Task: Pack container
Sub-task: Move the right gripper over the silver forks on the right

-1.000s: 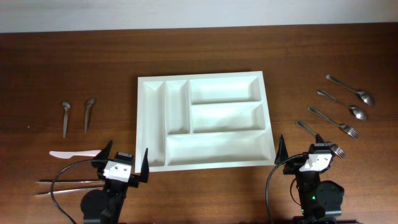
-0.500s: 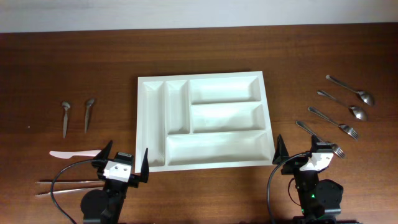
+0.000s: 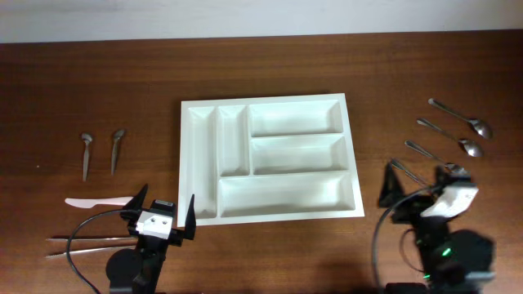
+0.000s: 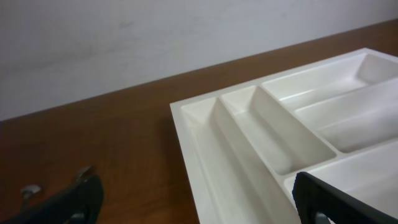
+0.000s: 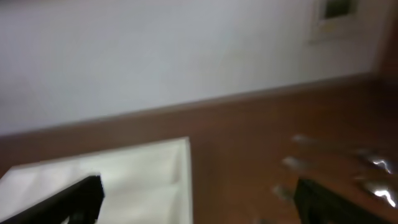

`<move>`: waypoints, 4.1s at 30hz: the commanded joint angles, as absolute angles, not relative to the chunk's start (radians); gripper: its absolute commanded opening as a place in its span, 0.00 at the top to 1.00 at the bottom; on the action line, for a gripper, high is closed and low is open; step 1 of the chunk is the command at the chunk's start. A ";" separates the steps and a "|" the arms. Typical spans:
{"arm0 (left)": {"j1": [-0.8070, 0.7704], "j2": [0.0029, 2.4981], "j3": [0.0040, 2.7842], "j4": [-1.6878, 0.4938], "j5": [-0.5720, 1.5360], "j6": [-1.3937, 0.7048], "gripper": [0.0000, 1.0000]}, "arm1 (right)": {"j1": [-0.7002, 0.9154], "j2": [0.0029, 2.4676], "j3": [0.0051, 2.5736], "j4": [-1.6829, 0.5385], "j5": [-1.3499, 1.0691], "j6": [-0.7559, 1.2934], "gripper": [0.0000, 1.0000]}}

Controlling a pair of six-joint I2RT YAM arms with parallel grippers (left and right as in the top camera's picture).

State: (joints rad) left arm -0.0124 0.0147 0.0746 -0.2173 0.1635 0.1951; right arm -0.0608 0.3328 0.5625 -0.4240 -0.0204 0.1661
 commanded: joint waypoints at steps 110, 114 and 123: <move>-0.008 0.005 0.067 -0.213 0.156 0.212 0.01 | -0.411 1.661 0.948 -0.691 0.016 1.688 0.02; -0.008 0.005 0.067 -0.212 0.156 0.212 0.01 | -0.411 1.687 0.948 -0.669 -0.001 1.715 0.00; -0.008 0.005 0.067 -0.212 0.156 0.212 0.01 | -0.411 1.703 0.950 -0.657 -0.008 1.715 0.01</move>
